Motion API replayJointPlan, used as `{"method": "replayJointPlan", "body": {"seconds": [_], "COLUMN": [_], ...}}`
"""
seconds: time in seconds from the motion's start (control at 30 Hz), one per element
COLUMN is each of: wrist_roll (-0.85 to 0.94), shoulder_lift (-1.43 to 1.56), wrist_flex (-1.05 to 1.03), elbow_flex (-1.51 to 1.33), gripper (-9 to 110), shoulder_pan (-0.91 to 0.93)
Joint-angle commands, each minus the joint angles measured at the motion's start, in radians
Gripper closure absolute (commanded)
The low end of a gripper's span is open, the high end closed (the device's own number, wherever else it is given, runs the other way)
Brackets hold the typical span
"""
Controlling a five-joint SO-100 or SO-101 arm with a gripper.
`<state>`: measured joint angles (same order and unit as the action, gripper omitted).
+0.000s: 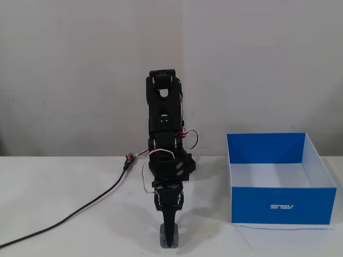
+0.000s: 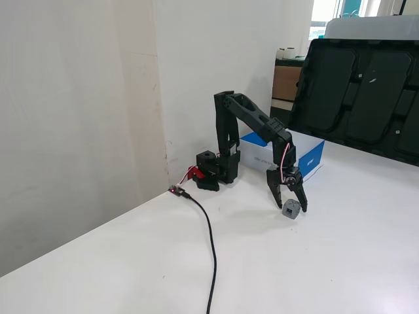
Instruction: Pick the gray block and keep it in the box.
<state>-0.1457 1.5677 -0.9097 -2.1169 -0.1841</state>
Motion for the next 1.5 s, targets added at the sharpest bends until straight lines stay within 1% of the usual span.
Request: {"method": "replayJointPlan", "body": {"seconds": [0.0,0.13,0.27,0.37,0.63,0.97,1.2,1.47], "wrist_roll": [-0.012,-0.012,-0.011,-0.012,-0.012,-0.002,0.000,0.000], "shoulder_lift": [-0.003,-0.029,-0.046,-0.055,-0.049,0.041,0.199,0.396], "wrist_flex": [0.014,0.018,0.023,0.028,0.014,-0.202,-0.293,-0.325], "elbow_flex": [0.087,0.106,0.114,0.117,0.141,0.368,0.465,0.465], "gripper": [76,77,94,100,101,101,101,101], "shoulder_pan": [-0.009,-0.005,-0.002,0.000,0.000,-0.040,-0.124,-0.308]}}
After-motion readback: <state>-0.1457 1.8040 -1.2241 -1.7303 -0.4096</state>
